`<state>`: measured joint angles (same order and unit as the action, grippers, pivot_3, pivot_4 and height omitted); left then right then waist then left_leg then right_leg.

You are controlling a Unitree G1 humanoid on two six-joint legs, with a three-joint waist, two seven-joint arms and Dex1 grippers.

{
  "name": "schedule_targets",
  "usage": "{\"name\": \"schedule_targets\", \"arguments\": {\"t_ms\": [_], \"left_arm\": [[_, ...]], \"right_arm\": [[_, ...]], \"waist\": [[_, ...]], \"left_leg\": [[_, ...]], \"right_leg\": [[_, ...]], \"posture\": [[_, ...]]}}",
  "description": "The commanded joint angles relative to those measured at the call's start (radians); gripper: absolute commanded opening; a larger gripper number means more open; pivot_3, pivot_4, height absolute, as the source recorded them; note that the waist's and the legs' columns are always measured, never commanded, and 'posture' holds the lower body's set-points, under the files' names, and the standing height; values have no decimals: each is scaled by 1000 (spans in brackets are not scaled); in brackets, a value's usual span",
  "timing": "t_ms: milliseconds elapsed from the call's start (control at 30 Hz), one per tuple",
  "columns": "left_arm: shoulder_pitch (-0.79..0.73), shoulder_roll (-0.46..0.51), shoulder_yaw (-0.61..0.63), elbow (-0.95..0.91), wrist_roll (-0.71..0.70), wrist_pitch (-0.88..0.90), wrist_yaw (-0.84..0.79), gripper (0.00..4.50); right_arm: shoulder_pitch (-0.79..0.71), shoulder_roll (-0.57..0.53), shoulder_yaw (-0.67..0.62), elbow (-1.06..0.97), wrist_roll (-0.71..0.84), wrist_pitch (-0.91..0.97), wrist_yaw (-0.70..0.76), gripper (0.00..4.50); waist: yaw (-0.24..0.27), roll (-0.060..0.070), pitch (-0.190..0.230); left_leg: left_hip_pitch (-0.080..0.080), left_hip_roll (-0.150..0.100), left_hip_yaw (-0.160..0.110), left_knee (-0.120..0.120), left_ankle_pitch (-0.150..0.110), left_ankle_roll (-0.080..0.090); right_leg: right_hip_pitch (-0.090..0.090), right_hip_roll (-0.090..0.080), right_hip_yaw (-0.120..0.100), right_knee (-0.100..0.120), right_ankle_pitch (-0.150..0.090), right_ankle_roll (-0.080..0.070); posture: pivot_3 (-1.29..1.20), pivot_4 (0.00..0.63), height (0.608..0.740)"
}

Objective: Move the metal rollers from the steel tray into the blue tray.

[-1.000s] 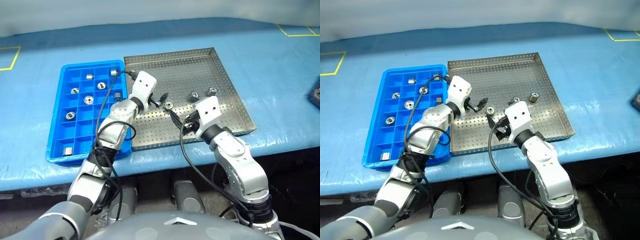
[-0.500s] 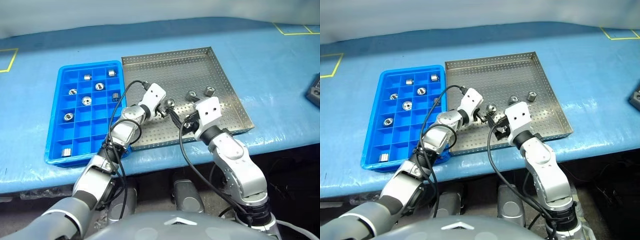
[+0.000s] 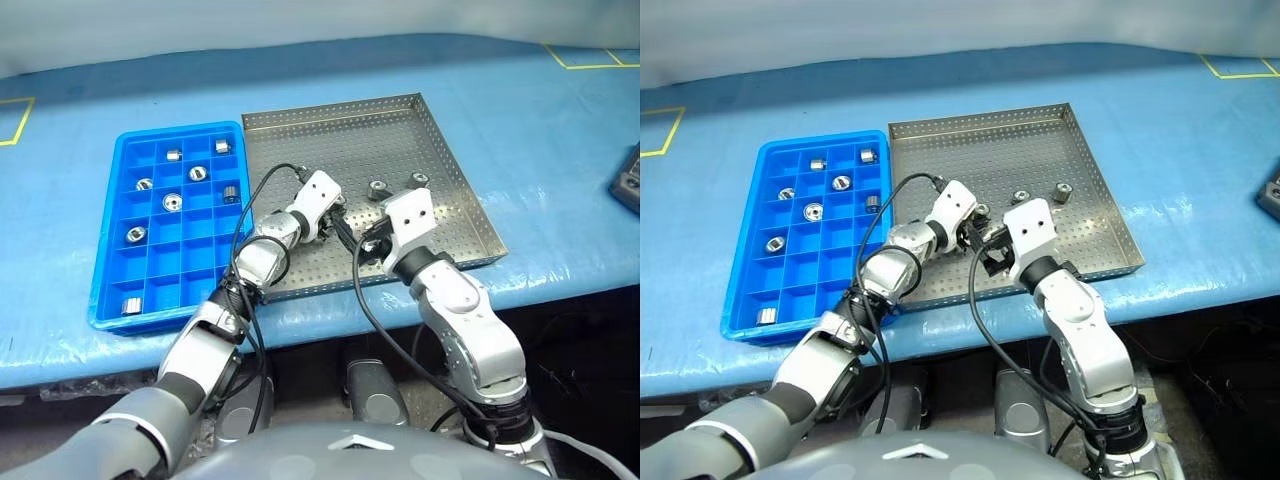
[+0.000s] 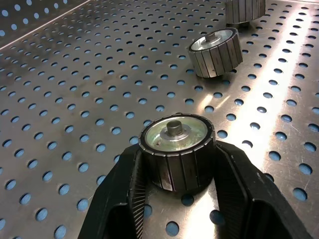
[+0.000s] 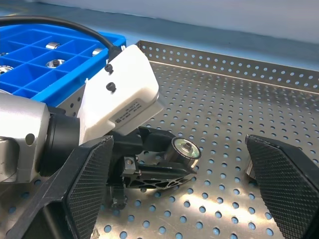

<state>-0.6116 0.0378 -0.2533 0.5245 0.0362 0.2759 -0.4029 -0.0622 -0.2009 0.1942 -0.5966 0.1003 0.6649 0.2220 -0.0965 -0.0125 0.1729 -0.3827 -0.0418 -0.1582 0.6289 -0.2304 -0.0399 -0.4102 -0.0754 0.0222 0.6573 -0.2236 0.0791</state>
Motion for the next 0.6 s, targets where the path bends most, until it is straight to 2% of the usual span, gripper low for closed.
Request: {"name": "schedule_targets", "arguments": {"t_ms": [33,233,367,600], "left_arm": [[42,9,49,-105,-13,0,39,1695],[207,10,170,-463,-58,37,142,1695],[340,11,253,-741,-61,132,238,1695],[531,40,324,-1033,-28,313,323,1695]], "right_arm": [[-24,2,16,0,0,-14,9,4500],[-55,2,44,19,11,-15,38,4500],[-100,9,71,38,25,-18,74,4500],[-193,10,125,110,47,-38,163,4500]], "waist": [[1,0,0],[4,0,0],[23,0,0],[62,0,0]], "left_leg": [[0,0,0,0,0,0],[0,0,0,-1,0,0],[1,0,0,0,0,0],[1,0,0,0,0,0]], "right_leg": [[0,0,0,0,0,0],[0,0,1,0,0,0],[0,0,1,1,0,0],[1,0,1,0,0,0]], "posture": [[-135,150,740],[-72,150,740],[-11,150,740],[85,150,740]]}}
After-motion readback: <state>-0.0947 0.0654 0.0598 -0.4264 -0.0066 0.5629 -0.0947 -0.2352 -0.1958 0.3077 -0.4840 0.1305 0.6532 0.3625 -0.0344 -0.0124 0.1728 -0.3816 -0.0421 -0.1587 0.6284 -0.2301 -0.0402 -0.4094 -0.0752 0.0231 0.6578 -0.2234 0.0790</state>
